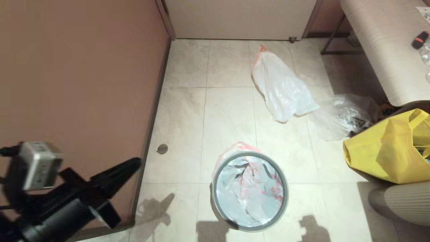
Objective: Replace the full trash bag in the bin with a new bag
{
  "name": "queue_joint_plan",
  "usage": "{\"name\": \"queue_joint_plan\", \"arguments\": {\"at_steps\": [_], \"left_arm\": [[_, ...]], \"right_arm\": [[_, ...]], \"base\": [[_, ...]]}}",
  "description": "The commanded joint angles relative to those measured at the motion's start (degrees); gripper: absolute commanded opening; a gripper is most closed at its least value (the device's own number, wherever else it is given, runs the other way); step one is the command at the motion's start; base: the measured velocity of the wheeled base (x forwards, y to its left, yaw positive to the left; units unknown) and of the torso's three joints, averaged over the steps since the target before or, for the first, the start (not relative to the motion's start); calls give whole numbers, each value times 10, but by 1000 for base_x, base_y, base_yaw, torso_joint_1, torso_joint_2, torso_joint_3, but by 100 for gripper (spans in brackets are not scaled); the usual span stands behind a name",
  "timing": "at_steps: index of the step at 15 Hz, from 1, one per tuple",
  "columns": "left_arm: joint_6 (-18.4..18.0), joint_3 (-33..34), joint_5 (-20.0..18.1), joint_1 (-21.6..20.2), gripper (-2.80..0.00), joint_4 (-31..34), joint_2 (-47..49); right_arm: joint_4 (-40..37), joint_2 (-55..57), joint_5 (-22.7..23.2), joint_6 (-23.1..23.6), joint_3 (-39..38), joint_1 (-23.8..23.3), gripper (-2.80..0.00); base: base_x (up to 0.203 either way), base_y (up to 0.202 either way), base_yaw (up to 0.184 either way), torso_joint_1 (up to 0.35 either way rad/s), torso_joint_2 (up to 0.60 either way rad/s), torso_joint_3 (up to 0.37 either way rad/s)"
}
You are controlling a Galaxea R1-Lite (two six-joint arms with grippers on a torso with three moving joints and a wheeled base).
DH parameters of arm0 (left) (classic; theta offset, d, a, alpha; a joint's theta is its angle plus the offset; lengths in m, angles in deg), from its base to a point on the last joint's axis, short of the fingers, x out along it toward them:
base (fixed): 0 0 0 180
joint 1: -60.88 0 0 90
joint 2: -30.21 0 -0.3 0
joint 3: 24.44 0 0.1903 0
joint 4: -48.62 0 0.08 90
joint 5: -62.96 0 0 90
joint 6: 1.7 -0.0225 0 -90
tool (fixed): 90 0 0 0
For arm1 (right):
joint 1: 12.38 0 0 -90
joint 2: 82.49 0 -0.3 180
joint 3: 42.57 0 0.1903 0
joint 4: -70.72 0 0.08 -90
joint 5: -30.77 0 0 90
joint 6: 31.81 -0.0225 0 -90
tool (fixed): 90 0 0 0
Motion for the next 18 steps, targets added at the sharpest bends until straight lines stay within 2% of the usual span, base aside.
{"name": "queue_joint_plan", "arguments": {"at_steps": [1, 3, 5, 6, 8, 9, 10, 11, 13, 15, 18], "left_arm": [[-21, 15, 15, -74, -280, 24, -154], [-40, 27, 38, -159, -280, 64, -255], [-45, 32, 50, -213, -280, 141, -374], [-46, 29, 53, -235, -280, 197, -431], [-42, 9, 56, -268, -280, 353, -554], [-33, -4, 61, -279, -280, 443, -595], [1, -21, 68, -290, -280, 526, -622], [34, -26, 73, -299, -280, 577, -629], [61, -13, 63, -303, -280, 596, -629], [85, 17, 16, -303, -280, 594, -629], [124, 70, -23, -303, -280, 590, -629]], "right_arm": [[-52, -136, -9, 0, 9, -26, -280], [-94, -214, -21, 1, 17, -82, -280], [-137, -282, -30, 26, 24, -119, -280], [-164, -304, -36, 44, 31, -128, -280], [-208, -335, -41, 66, 56, -136, -280], [-213, -341, -44, 70, 58, -137, -280], [-213, -344, -43, 71, 59, -138, -280], [-210, -355, -44, 76, 58, -138, -280], [-201, -381, -45, 85, 42, -138, -280], [-157, -393, -49, 83, -8, -138, -280], [7, -395, -62, 71, -116, -138, -280]], "base": [[0, 0, 0, 0, 0, 0], [0, 0, 0, 0, 0, 0], [0, 0, 0, 0, 0, 0], [0, 0, 0, 0, 0, 0], [0, 0, 0, 0, 0, 0], [0, 0, 0, 0, 0, 0], [0, 0, 0, 0, 0, 0], [0, 0, 0, 0, 0, 0], [0, 0, 0, 0, 0, 0], [0, 0, 0, 0, 0, 0], [0, 0, 0, 0, 0, 0]]}}
